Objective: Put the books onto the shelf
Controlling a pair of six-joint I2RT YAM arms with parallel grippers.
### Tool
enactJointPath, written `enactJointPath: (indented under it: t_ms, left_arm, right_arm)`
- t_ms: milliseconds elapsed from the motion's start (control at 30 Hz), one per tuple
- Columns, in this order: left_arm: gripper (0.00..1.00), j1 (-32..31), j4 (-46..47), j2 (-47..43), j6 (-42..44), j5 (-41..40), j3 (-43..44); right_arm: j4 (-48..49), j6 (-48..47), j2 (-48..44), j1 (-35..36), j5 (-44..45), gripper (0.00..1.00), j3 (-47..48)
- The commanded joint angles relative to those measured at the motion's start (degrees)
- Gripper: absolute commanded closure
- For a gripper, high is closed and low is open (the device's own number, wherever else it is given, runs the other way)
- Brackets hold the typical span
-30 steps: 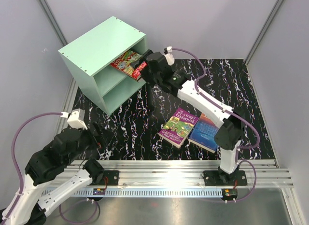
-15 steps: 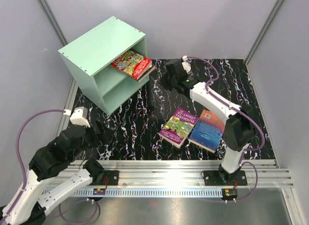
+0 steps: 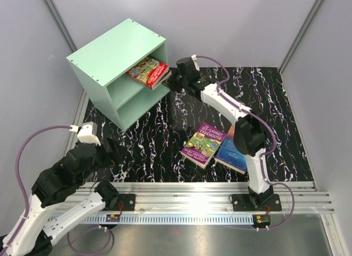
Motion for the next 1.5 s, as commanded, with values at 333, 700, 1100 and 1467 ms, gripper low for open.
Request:
enactJointPath:
  t_ms: [333,700,1100,1467]
  left_arm:
    - [0.01,-0.17,2.97,-5.00,1.65,-0.47,-0.24]
    - [0.01,-0.26,2.45,-4.20,1.39,-0.82,-0.06]
    - [0.01,-0.25,4.12,-6.75,0.42,-0.99,-1.47]
    - [0.01,-0.17,4.29,-12.73,-0.90,-2.57,-2.00]
  right_arm:
    - [1.36,2.92,10.70,-0.17,-4.64,1.00,17.20]
    - [12.06,0.64,2.76,-0.17,-5.00,1.00,1.73]
    - [35.55,-1.91,-5.57,10.80,-3.85,1.00,-13.41]
    - [13.00,0.64,15.53,13.36,8.61,1.00,24.56]
